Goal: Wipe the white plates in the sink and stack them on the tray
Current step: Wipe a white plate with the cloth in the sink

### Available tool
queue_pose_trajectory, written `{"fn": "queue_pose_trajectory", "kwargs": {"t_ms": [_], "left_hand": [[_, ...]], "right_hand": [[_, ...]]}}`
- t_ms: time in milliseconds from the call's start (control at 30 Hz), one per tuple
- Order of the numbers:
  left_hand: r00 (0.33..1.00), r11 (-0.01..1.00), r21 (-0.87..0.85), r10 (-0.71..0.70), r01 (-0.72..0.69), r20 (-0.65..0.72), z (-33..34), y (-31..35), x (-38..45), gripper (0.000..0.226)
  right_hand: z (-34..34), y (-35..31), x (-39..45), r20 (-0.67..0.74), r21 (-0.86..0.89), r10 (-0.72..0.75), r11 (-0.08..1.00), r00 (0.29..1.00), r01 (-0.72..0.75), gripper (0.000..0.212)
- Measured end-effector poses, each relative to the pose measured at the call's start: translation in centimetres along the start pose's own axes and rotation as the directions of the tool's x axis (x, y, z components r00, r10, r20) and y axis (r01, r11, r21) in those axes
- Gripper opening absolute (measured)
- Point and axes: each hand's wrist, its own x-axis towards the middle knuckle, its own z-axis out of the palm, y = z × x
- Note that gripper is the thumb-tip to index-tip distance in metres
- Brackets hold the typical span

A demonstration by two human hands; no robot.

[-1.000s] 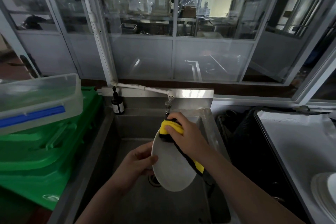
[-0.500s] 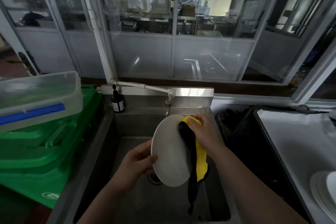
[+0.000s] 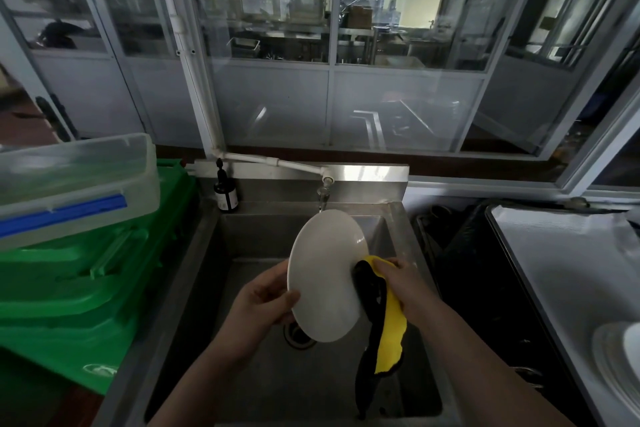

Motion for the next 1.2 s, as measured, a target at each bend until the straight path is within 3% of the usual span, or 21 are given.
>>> {"fn": "queue_pose_trajectory", "kwargs": {"t_ms": [133,400,667,967,1100,1200], "left_hand": [[1.0,1.0,-0.025,-0.019,0.019,-0.011,-0.1,-0.3,-0.2,0.047],[0.999,0.998,-0.055,-0.041,0.04,-0.011,-0.2,0.3,0.0,0.047],[0.996,0.995,-0.057,-0.077,0.08,0.038,0.0,-0.1,-0.1,0.042],[0.992,0.994,-0.029,-0.1,0.103,0.08,-0.6,0.3,0.2,0.037],[0.994,0.997,-0.012,-0.071,0.072,0.085,-0.7,0.5,0.1,0.041],[0.999,1.0,-0.008,-0.027,0.027,0.041,-0.8,0.1,-0.1,0.035]], "right_hand": [[0.6,0.5,-1.2,-0.025,0.004,-0.057,0.998,0.998,0.057,0.028],[2.4,-2.6,-2.3,-0.002,-0.157,-0.288,0.946,0.957,0.285,0.015],[3.8,-6.3,-4.1,0.123,-0.253,-0.518,0.808,0.846,0.532,0.016],[5.1,-7.1,-6.1,0.428,-0.252,-0.574,0.666,0.699,0.702,0.014],[5.2,-6.6,-6.2,0.408,-0.226,-0.629,0.632,0.661,0.741,0.011],[5.7,-6.4,-5.9,0.362,-0.233,-0.628,0.655,0.689,0.719,0.011]]}}
